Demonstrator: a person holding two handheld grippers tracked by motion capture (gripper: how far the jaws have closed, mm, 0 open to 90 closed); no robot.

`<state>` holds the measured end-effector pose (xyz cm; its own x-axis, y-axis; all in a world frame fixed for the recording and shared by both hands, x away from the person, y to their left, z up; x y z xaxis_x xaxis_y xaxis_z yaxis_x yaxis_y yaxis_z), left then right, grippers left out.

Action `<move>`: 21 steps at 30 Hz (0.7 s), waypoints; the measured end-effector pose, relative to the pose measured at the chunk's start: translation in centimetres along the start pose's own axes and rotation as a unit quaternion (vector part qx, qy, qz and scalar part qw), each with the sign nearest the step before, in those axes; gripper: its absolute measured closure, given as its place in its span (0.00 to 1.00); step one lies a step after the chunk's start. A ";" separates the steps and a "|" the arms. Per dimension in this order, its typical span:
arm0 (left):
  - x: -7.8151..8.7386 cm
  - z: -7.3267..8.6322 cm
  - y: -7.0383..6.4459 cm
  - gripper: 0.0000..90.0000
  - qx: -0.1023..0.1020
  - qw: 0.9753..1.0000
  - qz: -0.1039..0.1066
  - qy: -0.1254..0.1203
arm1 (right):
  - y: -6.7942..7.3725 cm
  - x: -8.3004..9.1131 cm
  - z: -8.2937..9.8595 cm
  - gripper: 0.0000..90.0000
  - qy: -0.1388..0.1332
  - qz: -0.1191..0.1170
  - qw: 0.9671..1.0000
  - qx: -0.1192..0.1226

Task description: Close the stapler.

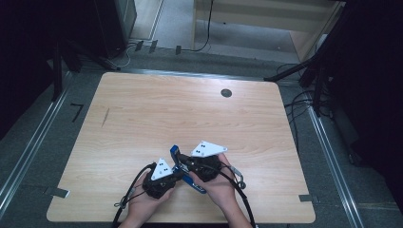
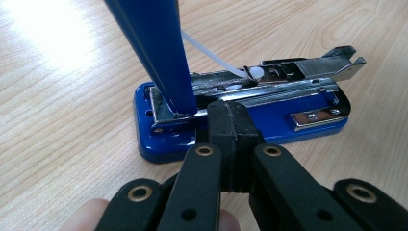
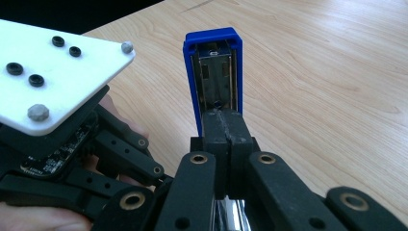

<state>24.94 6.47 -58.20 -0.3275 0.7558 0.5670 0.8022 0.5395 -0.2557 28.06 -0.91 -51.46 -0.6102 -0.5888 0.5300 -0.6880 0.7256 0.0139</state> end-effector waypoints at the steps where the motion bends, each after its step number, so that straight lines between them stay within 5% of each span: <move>1: 0.0 0.0 0.0 1.00 -0.001 1.000 0.000 0.001 | -0.1 0.1 0.1 1.00 0.000 0.001 1.000 0.000; 21: 0.0 0.0 -0.1 1.00 -0.002 1.000 0.008 0.004 | -0.2 1.0 1.3 1.00 0.000 0.005 1.000 -0.007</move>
<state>24.89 6.42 -58.23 -0.3116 0.7613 0.5687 0.8092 0.5263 -0.2611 27.13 -2.13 -52.00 -0.6174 -0.5813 0.5300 -0.6758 0.7368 0.0210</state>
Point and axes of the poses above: each handheld gripper's, and its own axes: x roughly backward along the jaws, z roughly out of its underside, y roughly to its left, the point moved 8 cm from there along -x, roughly forward along the jaws, and after that the axes turned 13 degrees about z, right-handed, at the moved point
